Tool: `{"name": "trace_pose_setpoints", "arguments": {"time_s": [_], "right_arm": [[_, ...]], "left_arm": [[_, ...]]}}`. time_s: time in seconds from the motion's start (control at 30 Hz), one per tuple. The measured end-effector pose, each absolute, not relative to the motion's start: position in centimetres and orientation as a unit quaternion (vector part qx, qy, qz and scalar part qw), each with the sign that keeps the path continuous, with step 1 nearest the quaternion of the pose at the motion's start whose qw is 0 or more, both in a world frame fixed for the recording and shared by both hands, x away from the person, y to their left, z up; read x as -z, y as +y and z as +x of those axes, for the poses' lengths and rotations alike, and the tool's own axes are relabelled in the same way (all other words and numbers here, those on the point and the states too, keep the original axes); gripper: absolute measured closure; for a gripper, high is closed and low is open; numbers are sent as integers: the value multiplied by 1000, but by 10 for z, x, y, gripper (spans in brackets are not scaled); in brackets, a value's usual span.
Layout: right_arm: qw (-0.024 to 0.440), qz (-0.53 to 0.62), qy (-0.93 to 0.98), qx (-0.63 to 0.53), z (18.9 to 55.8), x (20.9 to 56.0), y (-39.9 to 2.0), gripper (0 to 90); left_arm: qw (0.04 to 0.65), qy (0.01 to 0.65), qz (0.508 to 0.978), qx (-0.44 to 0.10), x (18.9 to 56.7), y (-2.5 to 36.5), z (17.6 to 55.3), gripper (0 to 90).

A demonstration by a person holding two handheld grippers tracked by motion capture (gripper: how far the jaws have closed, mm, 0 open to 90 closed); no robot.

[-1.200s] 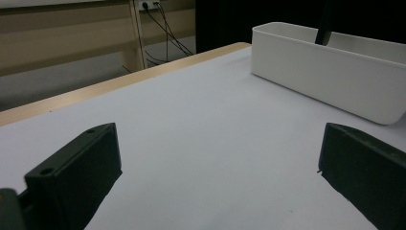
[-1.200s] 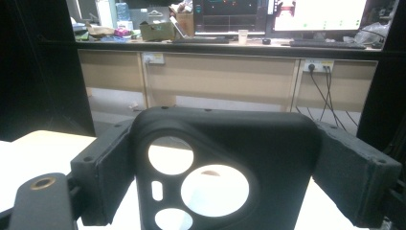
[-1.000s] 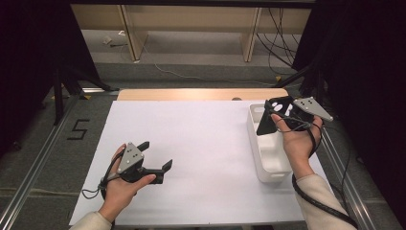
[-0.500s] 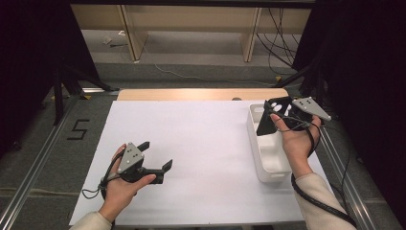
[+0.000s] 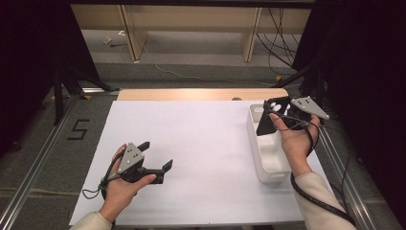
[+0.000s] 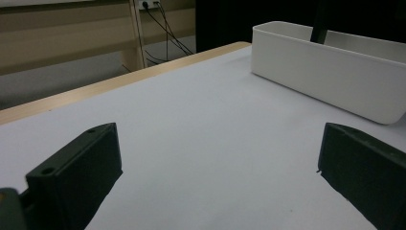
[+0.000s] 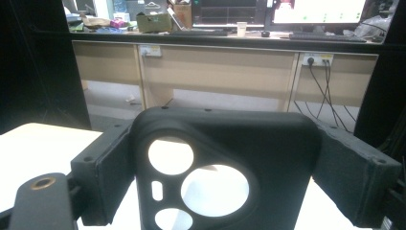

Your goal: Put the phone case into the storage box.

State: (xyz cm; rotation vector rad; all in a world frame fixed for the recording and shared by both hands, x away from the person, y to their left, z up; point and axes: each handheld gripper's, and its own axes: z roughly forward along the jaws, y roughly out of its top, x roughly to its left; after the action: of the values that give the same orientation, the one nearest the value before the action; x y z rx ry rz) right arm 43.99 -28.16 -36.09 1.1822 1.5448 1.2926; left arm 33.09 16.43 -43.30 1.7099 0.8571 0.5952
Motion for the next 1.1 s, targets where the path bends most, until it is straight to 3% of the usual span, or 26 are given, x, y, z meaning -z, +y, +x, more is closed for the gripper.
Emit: {"name": "trace_pose_setpoints", "arguments": {"time_s": [1.1], "right_arm": [[399, 467, 610, -501, 452, 364, -284, 151]], "left_arm": [[539, 363, 719, -247, 435, 163, 332, 8]]}}
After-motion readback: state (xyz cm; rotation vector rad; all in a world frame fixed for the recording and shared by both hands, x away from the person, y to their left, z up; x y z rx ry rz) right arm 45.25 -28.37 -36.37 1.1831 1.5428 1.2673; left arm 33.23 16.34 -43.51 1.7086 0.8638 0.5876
